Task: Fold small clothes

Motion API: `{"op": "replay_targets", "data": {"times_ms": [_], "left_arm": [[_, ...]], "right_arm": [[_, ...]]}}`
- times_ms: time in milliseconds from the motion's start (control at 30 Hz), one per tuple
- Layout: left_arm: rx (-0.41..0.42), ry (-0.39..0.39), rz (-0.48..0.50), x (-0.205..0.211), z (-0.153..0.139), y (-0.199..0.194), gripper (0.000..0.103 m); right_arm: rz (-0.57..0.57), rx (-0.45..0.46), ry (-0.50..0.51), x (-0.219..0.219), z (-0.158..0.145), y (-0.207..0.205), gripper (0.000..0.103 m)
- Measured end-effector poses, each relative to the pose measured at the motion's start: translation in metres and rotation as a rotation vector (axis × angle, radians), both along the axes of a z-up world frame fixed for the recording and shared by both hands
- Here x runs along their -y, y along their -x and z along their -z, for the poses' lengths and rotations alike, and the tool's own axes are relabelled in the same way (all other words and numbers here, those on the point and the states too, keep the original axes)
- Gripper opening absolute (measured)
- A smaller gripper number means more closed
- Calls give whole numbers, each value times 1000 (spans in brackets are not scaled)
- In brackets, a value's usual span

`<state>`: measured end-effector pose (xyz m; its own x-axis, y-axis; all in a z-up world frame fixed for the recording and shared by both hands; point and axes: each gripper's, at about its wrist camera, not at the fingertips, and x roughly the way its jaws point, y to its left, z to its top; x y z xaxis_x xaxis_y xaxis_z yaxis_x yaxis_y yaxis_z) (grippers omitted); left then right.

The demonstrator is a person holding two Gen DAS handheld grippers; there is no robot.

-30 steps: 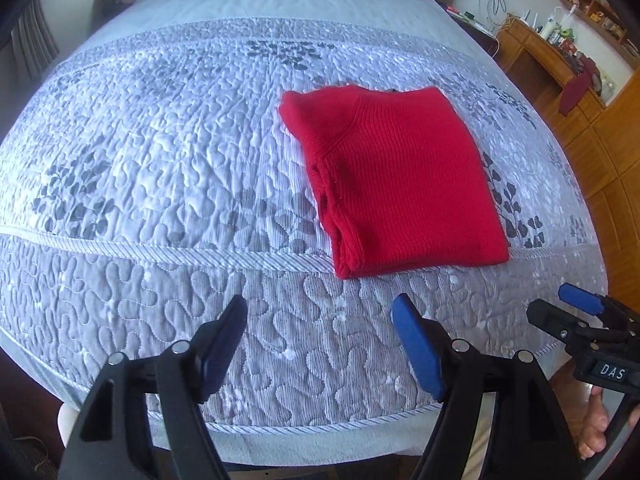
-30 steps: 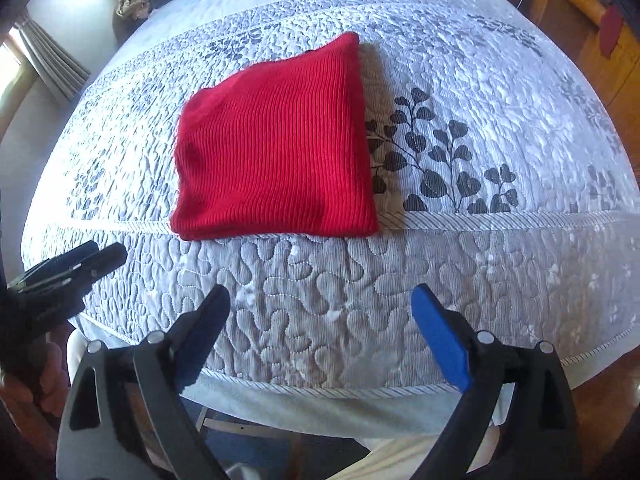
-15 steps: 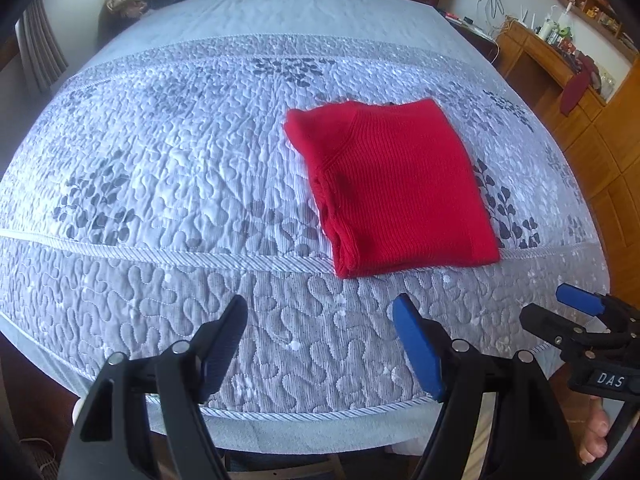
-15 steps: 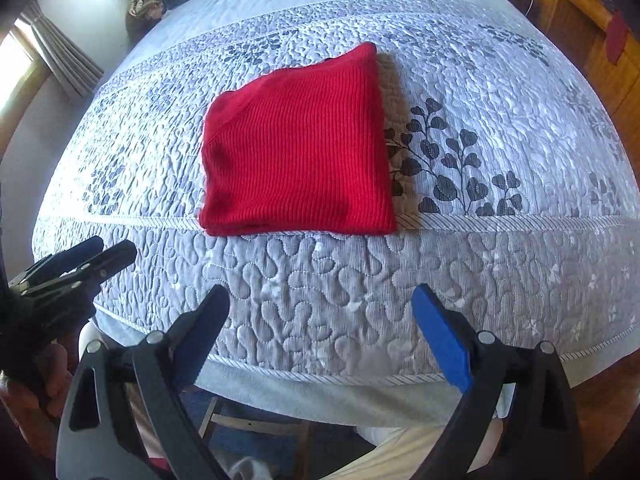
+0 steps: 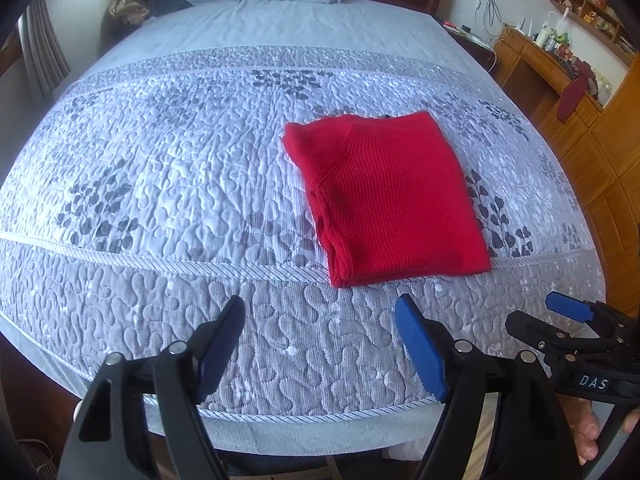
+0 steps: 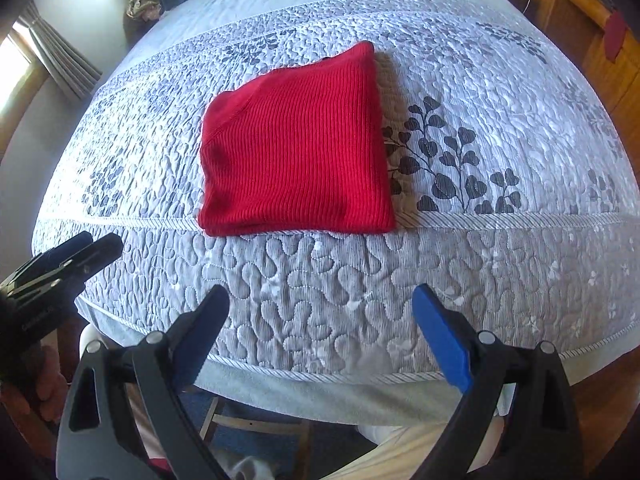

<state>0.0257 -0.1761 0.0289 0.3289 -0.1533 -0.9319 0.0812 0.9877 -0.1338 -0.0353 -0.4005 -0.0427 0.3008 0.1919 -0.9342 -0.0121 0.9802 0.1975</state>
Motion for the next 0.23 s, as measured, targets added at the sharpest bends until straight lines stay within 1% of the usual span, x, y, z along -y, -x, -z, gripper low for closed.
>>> {"op": "replay_targets", "data": {"times_ms": [233], "left_arm": [[-4,-10,-5,-1,1,0,79]], "right_arm": [[0,-2,-2,0,1,-1,92]]}}
